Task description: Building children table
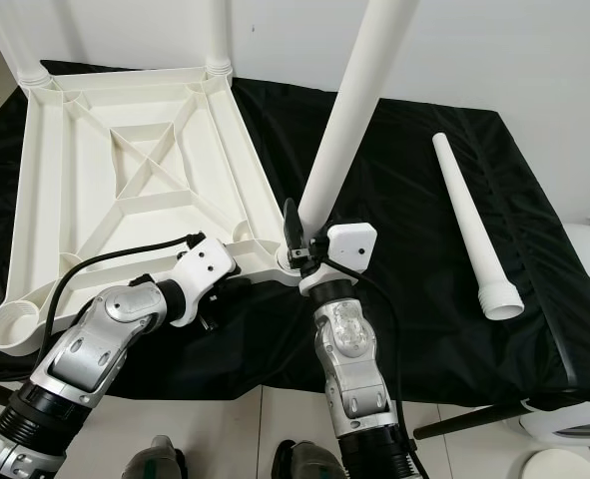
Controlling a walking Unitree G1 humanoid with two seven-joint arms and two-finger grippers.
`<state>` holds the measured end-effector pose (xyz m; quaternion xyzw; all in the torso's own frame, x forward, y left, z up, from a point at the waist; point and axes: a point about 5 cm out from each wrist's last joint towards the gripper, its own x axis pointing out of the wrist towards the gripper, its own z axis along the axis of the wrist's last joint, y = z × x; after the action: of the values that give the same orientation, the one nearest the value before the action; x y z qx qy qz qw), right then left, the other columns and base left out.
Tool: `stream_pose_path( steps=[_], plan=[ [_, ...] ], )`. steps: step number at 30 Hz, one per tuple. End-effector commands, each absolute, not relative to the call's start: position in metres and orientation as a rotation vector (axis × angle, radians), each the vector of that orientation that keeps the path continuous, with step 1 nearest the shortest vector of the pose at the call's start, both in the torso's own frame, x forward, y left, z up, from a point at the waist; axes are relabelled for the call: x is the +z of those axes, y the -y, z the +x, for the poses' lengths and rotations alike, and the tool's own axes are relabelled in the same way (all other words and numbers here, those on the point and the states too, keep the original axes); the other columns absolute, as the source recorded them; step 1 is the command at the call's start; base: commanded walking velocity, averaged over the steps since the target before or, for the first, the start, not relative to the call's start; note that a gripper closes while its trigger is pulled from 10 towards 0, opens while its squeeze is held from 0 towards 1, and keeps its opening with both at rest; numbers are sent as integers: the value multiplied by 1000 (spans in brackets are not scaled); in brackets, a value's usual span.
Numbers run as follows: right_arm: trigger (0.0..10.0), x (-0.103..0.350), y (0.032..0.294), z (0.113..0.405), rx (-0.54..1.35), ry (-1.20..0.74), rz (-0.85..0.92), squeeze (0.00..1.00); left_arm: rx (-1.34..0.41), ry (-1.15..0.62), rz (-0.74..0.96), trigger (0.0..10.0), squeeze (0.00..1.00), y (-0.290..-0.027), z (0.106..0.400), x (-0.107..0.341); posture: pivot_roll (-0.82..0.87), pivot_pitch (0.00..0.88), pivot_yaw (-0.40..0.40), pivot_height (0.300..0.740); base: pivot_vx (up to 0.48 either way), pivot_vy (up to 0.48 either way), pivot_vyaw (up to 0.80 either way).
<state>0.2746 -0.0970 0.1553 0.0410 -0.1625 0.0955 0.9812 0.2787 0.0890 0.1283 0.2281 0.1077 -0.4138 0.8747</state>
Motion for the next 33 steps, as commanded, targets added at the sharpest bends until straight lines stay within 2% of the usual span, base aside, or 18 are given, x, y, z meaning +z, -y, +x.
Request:
stream_pose_path(
  steps=[1,9,21,27,33],
  plan=[
    [10000,125,117,280,83,147,57,0,-827,-235,481,10000,0,-96,282,128,93,56,-80,740,0,0,0],
    [10000,130,117,291,108,147,36,0,-828,-230,483,10000,0,-95,283,130,95,57,-81,740,0,0,0],
    [10000,100,124,274,166,72,-24,0,-817,-226,477,10000,0,-96,281,131,93,67,-86,740,0,0,0],
    [10000,96,129,268,188,119,-74,0,-819,-225,475,10000,0,-95,281,131,90,69,-83,740,0,0,0],
    [10000,96,134,264,201,143,-52,0,-821,-223,475,10000,0,-95,282,132,87,71,-78,740,0,0,0]
  ],
)
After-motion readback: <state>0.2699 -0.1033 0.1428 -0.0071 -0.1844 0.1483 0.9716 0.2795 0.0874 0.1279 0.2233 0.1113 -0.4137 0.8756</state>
